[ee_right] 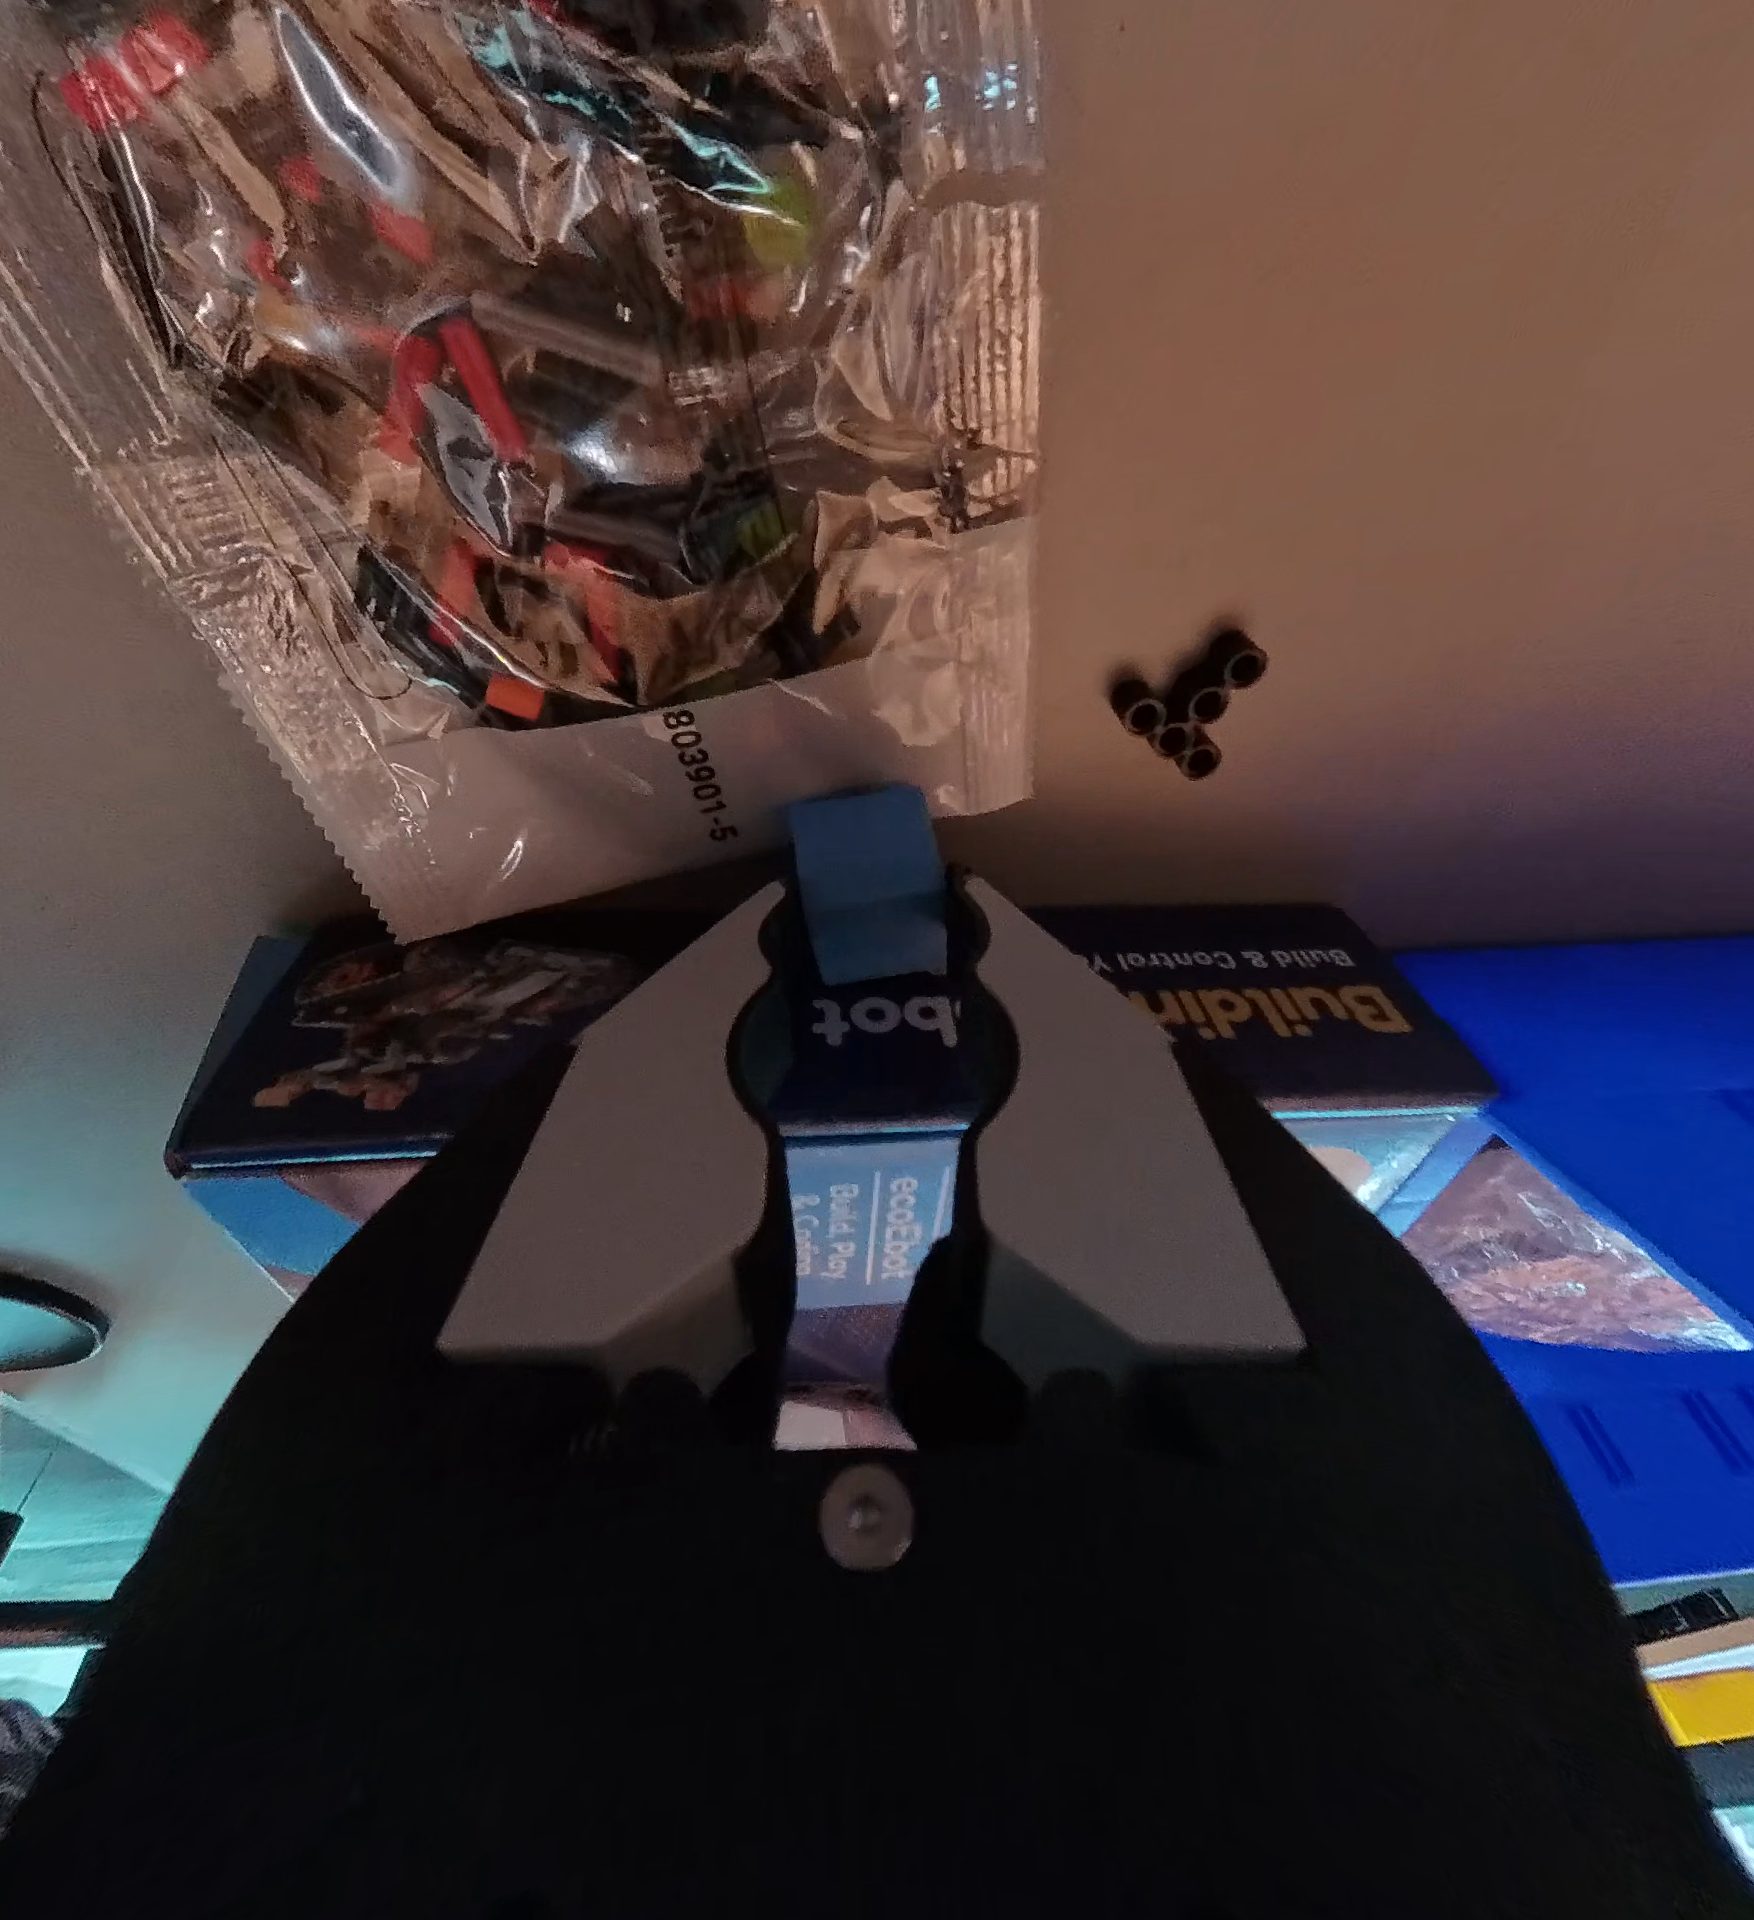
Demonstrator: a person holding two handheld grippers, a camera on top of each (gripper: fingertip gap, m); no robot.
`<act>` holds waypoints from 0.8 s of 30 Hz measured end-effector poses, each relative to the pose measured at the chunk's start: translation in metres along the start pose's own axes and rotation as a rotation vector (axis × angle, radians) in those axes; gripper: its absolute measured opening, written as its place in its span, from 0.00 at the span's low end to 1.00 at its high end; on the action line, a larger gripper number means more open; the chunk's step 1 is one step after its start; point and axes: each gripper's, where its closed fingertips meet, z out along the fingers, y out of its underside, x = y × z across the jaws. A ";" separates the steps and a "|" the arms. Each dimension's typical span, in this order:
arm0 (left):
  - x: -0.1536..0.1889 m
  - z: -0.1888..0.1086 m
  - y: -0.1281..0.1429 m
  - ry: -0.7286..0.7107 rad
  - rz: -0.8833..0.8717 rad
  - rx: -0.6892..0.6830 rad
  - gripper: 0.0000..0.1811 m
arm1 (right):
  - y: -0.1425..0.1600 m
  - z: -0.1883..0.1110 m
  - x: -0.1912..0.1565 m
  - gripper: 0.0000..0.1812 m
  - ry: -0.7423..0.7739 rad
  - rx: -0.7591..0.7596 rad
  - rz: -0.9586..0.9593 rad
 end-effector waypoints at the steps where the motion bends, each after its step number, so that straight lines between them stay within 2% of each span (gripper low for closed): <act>1: 0.000 0.000 0.000 0.000 0.000 0.000 0.17 | 0.000 -0.003 0.001 0.14 0.005 0.010 0.005; 4: 0.000 0.000 0.000 0.000 0.000 0.002 0.17 | -0.002 -0.024 0.006 0.14 0.036 0.076 0.024; 7: 0.000 -0.001 -0.002 0.000 -0.001 0.007 0.16 | -0.010 -0.063 0.008 0.14 0.082 0.194 0.026; 10: 0.000 -0.003 -0.003 -0.001 -0.004 0.013 0.17 | -0.032 -0.114 0.001 0.14 0.105 0.407 0.011; 14: -0.001 -0.004 -0.004 -0.003 -0.011 0.019 0.17 | -0.076 -0.186 -0.018 0.14 0.117 0.765 -0.034; 16: -0.002 -0.005 -0.003 -0.003 -0.016 0.021 0.17 | -0.092 -0.213 -0.025 0.14 0.123 0.907 -0.040; 20: -0.002 -0.004 -0.003 -0.002 -0.022 0.021 0.17 | -0.115 -0.247 -0.032 0.14 0.093 1.148 -0.022; 24: -0.002 -0.004 -0.003 0.000 -0.020 0.021 0.17 | -0.130 -0.252 -0.038 0.14 -0.001 1.331 0.011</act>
